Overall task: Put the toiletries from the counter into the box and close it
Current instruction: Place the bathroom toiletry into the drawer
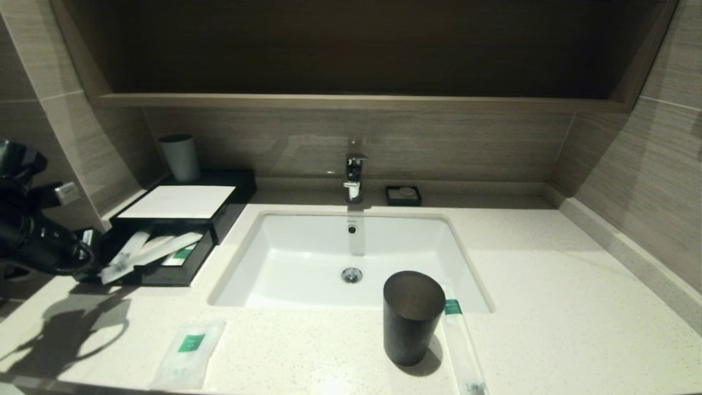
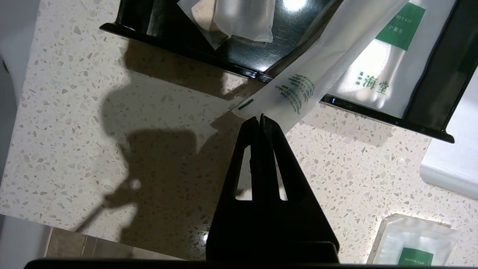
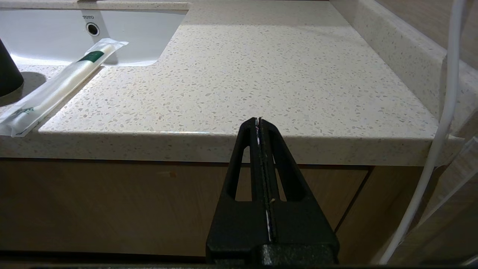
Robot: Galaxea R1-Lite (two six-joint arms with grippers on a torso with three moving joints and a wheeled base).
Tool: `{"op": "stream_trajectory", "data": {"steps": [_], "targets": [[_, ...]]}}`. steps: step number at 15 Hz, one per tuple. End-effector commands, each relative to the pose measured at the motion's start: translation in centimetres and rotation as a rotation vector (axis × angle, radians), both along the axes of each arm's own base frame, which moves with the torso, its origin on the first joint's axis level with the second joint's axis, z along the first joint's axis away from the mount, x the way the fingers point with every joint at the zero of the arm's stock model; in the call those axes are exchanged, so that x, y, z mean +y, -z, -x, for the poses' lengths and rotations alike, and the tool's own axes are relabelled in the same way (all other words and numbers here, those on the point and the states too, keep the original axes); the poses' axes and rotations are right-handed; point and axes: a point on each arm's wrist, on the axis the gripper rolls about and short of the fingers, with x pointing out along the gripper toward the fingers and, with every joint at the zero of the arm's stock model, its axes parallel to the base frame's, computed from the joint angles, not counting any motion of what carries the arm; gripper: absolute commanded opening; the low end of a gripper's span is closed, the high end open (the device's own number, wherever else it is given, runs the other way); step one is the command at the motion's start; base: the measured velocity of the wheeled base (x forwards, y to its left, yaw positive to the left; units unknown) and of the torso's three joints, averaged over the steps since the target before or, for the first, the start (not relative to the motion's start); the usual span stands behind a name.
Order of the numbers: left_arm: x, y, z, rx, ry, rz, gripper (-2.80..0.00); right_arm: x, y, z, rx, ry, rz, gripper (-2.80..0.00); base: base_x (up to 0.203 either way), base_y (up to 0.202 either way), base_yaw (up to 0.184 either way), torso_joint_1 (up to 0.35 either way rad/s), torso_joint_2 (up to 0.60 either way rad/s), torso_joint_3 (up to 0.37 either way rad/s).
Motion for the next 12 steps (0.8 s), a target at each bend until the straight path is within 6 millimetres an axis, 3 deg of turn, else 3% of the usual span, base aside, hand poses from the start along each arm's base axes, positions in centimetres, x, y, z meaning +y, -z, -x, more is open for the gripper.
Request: {"op": "stream_trajectory", "data": {"steps": [1,12], "targets": [[0.12,0.64,-0.29,0.024,0.006,0.005,-2.8,0.0,0.0,0.0,0.0,0.0,0.0,-2.8,0.0,0.0,0.0,0.0,0.0,0.0],[-0.48,0.23,0.13,0.006,0.018,0.02,-2.8,0.0,0.0,0.01,-0.001,0.0,0.0,-2.8,0.0,0.0,0.0,0.0,0.0,0.0]]}}
